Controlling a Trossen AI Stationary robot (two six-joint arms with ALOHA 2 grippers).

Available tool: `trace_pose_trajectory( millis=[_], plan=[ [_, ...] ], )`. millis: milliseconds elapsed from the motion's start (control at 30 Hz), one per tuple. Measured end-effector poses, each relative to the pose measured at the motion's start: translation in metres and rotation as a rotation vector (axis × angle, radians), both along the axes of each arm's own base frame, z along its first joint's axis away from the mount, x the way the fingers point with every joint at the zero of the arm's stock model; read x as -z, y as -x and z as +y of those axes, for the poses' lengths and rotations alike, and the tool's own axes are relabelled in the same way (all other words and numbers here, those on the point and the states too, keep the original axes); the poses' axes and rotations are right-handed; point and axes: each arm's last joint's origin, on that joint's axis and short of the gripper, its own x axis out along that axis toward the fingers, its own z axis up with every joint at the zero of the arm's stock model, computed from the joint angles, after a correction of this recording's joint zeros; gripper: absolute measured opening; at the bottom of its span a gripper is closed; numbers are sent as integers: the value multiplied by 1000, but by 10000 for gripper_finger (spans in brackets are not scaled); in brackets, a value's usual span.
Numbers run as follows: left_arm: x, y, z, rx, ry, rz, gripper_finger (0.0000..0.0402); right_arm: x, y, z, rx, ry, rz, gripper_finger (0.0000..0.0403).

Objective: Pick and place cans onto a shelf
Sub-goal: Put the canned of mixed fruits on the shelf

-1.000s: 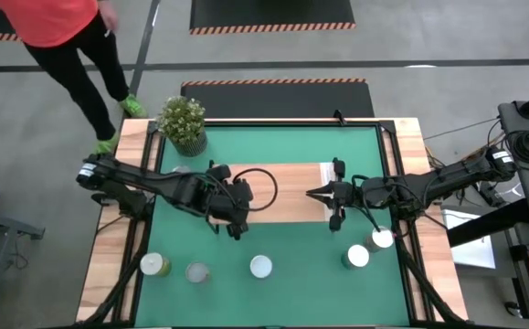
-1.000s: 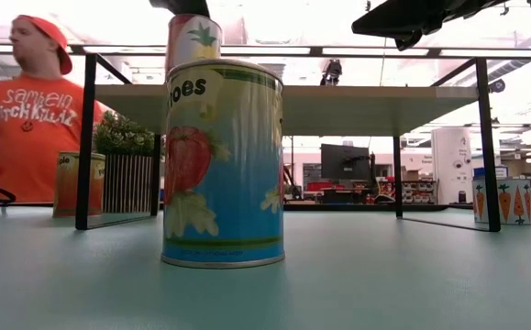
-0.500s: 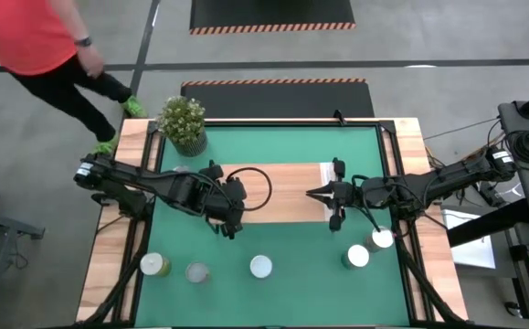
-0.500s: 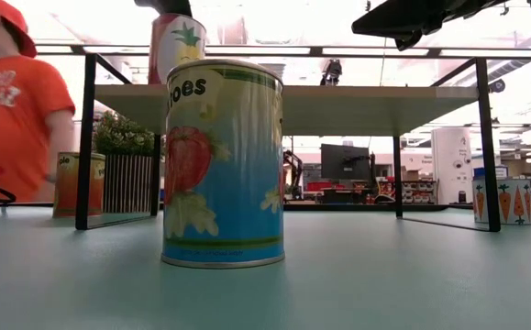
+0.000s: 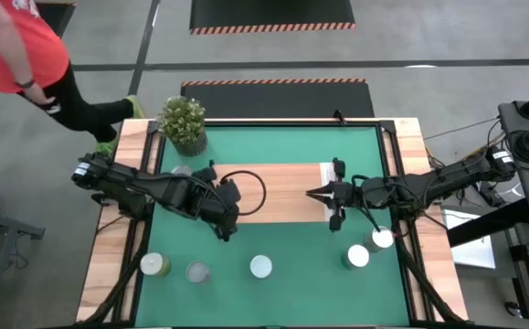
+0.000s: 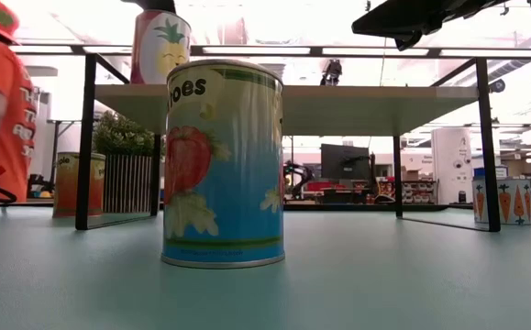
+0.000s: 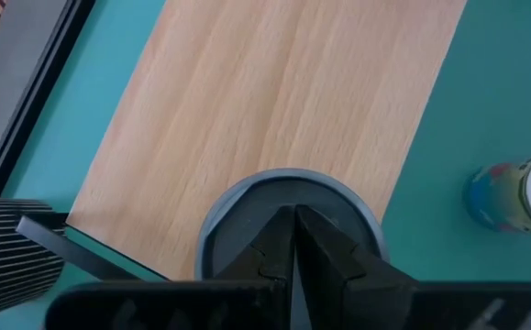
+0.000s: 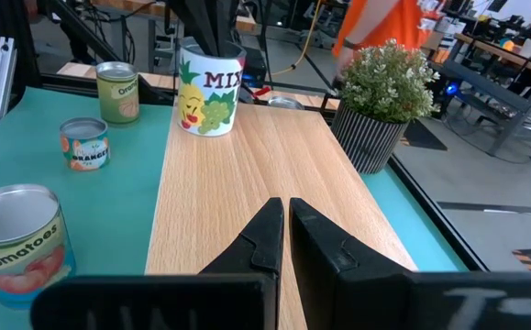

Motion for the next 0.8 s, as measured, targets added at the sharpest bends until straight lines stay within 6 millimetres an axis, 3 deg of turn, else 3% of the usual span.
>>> trace_pose_trajectory(
  millis=[800],
  plan=[
    [-6,7,-2,4,15,-24,0,0,0,0,0,0,0,13]
  ],
)
